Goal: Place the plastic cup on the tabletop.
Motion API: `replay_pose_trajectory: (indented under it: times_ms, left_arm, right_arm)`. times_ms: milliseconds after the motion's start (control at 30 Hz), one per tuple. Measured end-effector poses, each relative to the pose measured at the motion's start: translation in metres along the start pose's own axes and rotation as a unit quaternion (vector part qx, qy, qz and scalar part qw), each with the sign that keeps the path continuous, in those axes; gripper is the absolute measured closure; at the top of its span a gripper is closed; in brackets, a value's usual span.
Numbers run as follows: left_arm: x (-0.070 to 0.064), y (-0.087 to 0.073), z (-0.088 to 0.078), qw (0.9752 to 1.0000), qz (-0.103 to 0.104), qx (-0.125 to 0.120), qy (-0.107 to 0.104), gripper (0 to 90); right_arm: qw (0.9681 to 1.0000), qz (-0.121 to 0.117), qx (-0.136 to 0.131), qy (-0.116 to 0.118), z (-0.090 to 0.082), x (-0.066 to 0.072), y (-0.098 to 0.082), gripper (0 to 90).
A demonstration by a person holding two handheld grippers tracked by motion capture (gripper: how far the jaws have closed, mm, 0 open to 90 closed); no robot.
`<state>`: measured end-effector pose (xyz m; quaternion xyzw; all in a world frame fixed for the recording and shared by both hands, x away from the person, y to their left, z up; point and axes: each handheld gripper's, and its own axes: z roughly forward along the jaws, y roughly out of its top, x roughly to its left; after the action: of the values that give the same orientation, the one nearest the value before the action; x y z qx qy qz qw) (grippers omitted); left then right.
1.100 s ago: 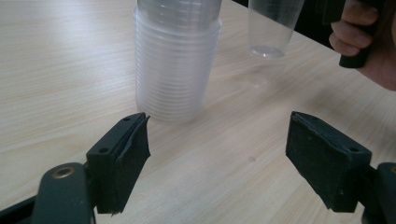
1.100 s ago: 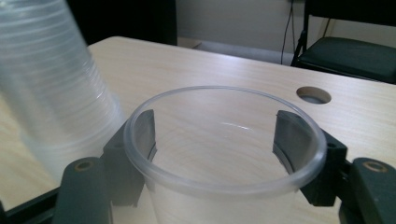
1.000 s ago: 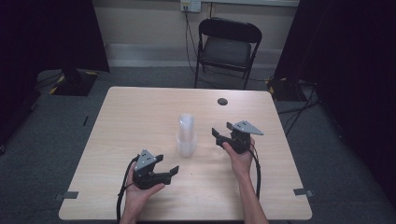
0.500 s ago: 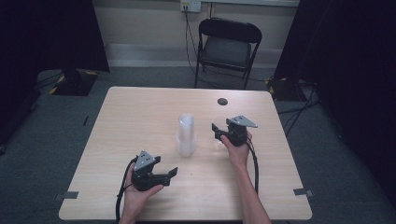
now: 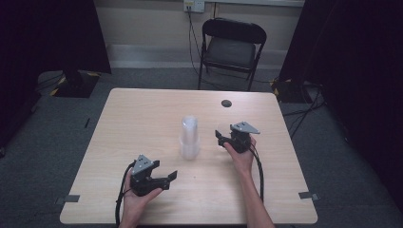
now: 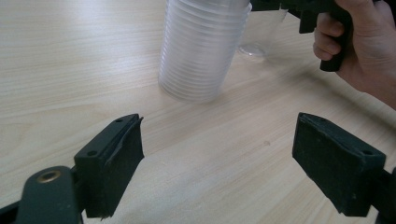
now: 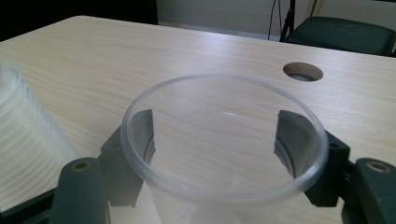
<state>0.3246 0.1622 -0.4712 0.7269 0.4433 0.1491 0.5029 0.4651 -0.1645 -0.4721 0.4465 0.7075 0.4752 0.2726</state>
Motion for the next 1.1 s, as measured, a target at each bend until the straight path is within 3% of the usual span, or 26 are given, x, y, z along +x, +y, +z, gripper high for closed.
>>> replay_pose_trajectory:
  times_ms: [267, 500, 800, 1100]
  left_arm:
    - [-0.002, 0.000, 0.001, 0.9999, 0.013, 0.004, -0.002, 16.2]
    - [-0.002, 0.001, 0.000, 0.9999, 0.012, 0.000, -0.004, 16.2]
    - [-0.002, 0.001, 0.000, 0.9998, 0.019, -0.001, 0.000, 16.2]
    - [-0.002, 0.004, -0.001, 0.9998, 0.018, -0.006, 0.004, 16.2]
  right_arm:
    - [1.0000, -0.004, 0.006, 0.000, -0.006, -0.003, -0.006, 28.7]
    - [0.9998, -0.004, 0.018, 0.000, -0.005, 0.000, -0.007, 27.1]
    - [0.9993, 0.021, 0.030, 0.012, -0.006, -0.001, -0.010, 14.9]
    - [0.9992, 0.026, 0.029, 0.009, -0.016, 0.002, -0.009, 14.1]
